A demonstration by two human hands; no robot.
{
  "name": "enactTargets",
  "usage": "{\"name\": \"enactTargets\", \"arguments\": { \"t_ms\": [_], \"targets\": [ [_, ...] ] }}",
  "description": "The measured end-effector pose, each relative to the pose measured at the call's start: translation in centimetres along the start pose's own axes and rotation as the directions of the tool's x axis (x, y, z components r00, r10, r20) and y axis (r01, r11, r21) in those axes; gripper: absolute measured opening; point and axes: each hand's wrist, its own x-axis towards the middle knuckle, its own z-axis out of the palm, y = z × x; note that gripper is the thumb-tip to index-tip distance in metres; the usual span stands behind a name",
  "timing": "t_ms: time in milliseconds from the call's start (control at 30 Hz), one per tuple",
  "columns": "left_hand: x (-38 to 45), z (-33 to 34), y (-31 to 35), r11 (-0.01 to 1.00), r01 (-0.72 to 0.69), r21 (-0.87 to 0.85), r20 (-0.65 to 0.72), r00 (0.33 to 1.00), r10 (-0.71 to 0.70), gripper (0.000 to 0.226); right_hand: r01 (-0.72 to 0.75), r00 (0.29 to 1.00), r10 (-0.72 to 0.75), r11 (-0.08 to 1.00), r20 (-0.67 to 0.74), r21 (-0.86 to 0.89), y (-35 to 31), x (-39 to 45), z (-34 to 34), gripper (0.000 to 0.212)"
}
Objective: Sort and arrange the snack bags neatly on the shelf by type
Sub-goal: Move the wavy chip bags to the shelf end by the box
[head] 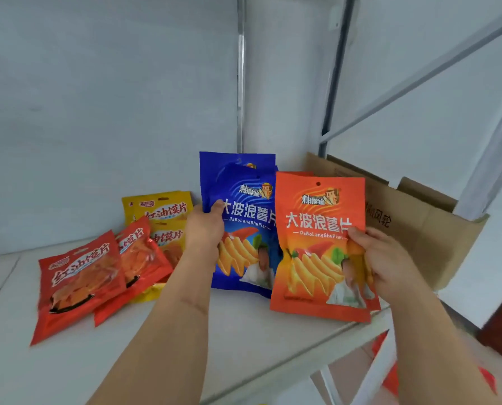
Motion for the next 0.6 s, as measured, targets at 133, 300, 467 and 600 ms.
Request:
{"name": "enactTargets", "arguments": {
  "t_ms": [133,300,467,600],
  "targets": [
    [0.9,2.7,-1.2,0.995,-0.03,0.1,-0.115,0.992,0.042,0.03,0.065,0.995,-0.075,0.989,-0.071,-0.134,0.1,6.6,-1.3,0.015],
    [0.5,6.6,-2.6,0.986,-0.045,0.16,-0.271,0.959,0.087,0.03,0.27,0.928,-0.355,0.85,-0.114,-0.451,1.2,12.8,-0.8,0.019],
    [1.6,8.9,-2.6,0.989,-0.069,0.132,-0.337,0.935,0.111,0.03,0.303,0.906,-0.406,0.821,-0.122,-0.484,0.8,15.4,0.2,0.023],
    [2.5,10.1,-2.5,0.985,-0.083,0.149,-0.382,0.914,0.135,0.037,0.31,0.878,-0.454,0.782,-0.154,-0.541,0.4,16.8,1.5,0.025]
  ]
}}
